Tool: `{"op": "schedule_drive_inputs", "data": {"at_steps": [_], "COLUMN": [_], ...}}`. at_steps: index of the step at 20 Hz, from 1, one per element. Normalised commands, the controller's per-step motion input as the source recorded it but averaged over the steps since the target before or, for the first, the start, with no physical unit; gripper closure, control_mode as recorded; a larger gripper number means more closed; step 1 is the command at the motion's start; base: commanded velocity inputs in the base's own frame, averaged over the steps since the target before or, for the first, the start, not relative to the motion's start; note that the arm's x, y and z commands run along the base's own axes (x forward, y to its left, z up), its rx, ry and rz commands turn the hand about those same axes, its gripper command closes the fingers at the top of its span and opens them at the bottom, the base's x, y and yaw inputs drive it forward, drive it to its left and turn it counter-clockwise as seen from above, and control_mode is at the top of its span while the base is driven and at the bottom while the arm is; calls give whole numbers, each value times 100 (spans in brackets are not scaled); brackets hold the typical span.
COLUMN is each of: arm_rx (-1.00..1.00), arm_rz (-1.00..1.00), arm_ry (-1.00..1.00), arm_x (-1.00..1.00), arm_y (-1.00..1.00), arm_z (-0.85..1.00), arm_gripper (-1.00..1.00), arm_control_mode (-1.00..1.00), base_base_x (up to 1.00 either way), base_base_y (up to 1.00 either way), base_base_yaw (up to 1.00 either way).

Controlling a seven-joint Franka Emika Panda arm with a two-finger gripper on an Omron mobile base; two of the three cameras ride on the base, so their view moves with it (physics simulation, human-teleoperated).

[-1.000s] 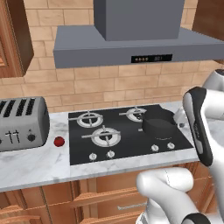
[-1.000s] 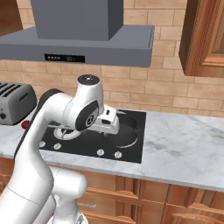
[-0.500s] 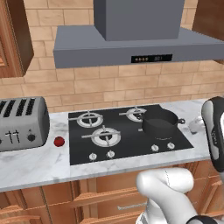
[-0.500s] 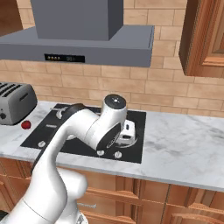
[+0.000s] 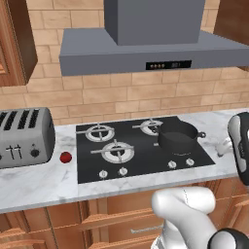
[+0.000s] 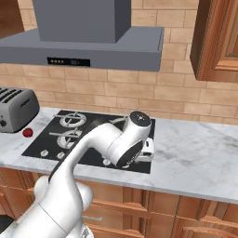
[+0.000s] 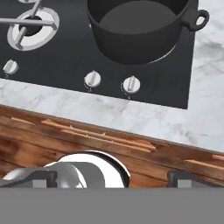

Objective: Turn on the burner for the pot on the stove. Wait thirty seconds for the pot to heat up. Then add the tomato to the pot.

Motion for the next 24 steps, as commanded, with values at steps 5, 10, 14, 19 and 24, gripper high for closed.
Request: {"op": "schedule_drive_inputs", "data": {"at_steps": [5, 10, 14, 19, 24], "arm_rx": [13, 16, 16, 13, 4], "arm_rz": [12, 14, 11, 5, 0], "arm_ry": [6, 3, 0, 0, 6], "arm_x": [37, 51, 55, 51, 36], "arm_y": [-20, -12, -13, -15, 0], "arm_z": [-43, -49, -33, -25, -22], "arm_gripper": [-100, 100, 100, 100, 100], "arm_control_mode": [-100, -100, -100, -100, -100], "base_base_x": [0, 0, 0, 0, 0], "base_base_y": [0, 0, 0, 0, 0], "base_base_yaw": [0, 0, 0, 0, 0]}}
